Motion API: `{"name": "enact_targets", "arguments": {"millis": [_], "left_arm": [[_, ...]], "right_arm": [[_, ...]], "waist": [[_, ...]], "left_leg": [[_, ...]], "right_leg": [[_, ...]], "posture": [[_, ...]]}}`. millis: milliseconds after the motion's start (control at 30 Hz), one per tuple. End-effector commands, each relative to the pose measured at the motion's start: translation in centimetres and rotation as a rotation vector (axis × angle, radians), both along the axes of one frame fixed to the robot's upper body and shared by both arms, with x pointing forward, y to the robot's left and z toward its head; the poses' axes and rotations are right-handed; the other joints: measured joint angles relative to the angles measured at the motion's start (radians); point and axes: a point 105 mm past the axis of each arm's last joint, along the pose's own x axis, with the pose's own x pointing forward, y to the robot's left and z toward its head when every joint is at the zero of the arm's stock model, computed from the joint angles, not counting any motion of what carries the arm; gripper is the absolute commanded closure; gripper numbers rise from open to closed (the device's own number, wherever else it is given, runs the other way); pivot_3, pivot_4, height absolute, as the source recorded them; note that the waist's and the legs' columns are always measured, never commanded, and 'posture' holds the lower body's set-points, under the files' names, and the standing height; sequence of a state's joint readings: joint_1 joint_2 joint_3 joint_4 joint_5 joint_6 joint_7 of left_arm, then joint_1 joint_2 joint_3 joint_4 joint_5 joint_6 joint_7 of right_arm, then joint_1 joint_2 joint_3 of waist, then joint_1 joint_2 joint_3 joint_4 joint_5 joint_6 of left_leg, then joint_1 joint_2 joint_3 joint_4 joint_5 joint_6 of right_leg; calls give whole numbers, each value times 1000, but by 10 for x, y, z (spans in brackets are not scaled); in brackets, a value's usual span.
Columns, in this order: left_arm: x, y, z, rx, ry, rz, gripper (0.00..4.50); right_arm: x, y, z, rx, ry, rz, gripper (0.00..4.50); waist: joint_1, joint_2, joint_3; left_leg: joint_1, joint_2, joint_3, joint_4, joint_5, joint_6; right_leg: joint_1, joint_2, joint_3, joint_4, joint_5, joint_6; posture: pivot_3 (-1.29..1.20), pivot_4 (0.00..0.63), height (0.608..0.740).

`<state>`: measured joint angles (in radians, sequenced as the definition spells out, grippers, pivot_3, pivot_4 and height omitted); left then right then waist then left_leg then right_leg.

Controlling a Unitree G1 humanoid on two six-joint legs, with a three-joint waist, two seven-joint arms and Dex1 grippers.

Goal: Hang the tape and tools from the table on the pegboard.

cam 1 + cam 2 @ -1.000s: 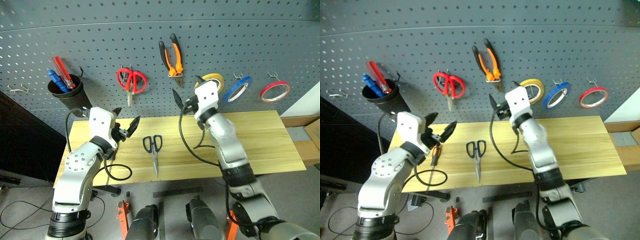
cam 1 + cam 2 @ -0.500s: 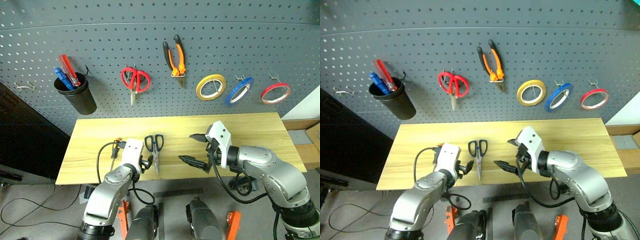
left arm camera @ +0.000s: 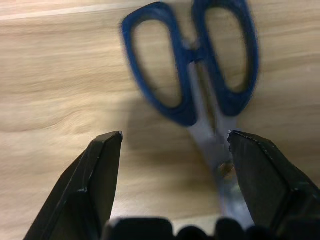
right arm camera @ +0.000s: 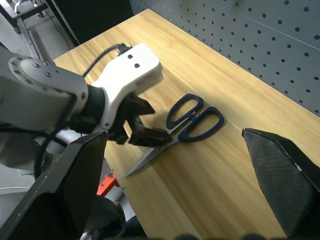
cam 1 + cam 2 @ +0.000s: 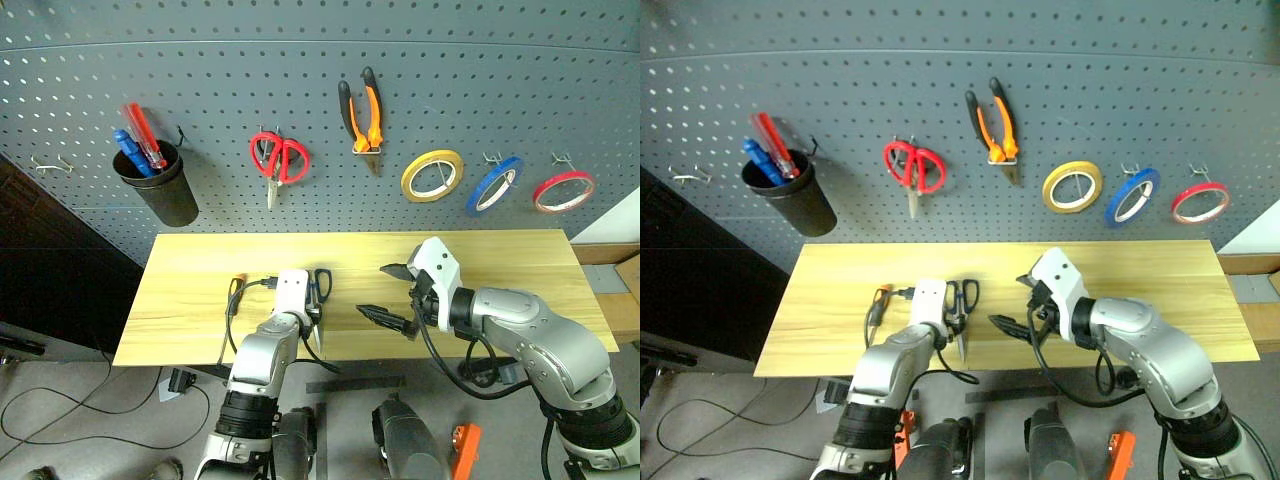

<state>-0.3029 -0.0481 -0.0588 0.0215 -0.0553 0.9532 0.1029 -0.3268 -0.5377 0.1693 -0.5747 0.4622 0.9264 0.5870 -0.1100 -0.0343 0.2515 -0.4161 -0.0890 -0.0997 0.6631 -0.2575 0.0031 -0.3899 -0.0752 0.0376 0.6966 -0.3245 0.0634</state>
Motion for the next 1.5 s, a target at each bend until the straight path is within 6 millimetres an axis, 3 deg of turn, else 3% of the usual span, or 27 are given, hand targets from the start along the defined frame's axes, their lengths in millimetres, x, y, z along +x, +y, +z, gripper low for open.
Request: {"name": "enact_targets", "arguments": {"millis": [33,267,367,567,633,900,1067,1167,1233,1367,1500], "left_arm": [[3,-2,1,-4,-12,22,874],[-1,-5,-8,-38,43,83,874],[1,-4,-6,-62,31,109,1445],[7,5,-5,-82,7,90,3560],[7,10,-6,-85,3,86,3969],[1,22,-2,-134,-17,5,4025],[-15,23,30,-217,-156,-223,4033],[-36,30,55,-239,-265,-383,4063],[-44,34,63,-252,-292,-418,4067],[-59,32,104,-299,-433,-551,4073],[-58,47,141,-228,-588,-559,4075]], "right_arm": [[-4,2,12,11,-49,17,33],[-4,1,12,20,-40,13,33],[-4,0,12,21,-37,13,0],[-3,-4,13,18,-31,0,0],[-2,-5,14,23,-30,-7,0],[0,-7,15,34,-35,-22,0],[1,-9,27,51,-93,-29,0],[2,-11,47,91,-198,-23,0],[1,-11,54,101,-237,-11,0],[-2,-14,63,97,-284,46,0],[3,-19,71,102,-319,45,0]], "waist": [[-1,0,0],[-3,0,0],[-3,0,0],[-3,0,0],[-3,0,0],[-6,0,0],[-14,1,1],[-14,2,3],[-14,3,4],[-9,4,5],[-4,4,5]], "left_leg": [[0,0,0,0,0,0],[0,0,0,0,0,0],[0,0,0,0,0,0],[0,0,0,0,0,0],[0,0,0,0,0,0],[1,0,0,0,0,0],[0,0,0,-1,0,0],[0,1,0,-2,0,0],[0,2,0,-2,0,0],[0,2,-1,-2,-1,0],[0,3,0,-3,-1,0]], "right_leg": [[0,0,0,0,0,0],[0,0,0,0,0,0],[0,0,0,0,0,0],[0,0,0,0,0,0],[1,0,0,0,0,0],[0,0,0,0,0,0],[0,0,0,-1,0,0],[-1,0,0,-2,0,0],[0,0,0,-4,0,0],[1,0,-1,-7,1,-1],[1,0,-1,-7,1,-1]], "posture": [[-237,280,740],[-246,276,740],[-246,276,740],[-262,273,740],[-263,271,740],[-262,268,740],[-268,274,740],[-260,274,740],[-251,270,740],[-238,265,740],[-218,258,740]]}}
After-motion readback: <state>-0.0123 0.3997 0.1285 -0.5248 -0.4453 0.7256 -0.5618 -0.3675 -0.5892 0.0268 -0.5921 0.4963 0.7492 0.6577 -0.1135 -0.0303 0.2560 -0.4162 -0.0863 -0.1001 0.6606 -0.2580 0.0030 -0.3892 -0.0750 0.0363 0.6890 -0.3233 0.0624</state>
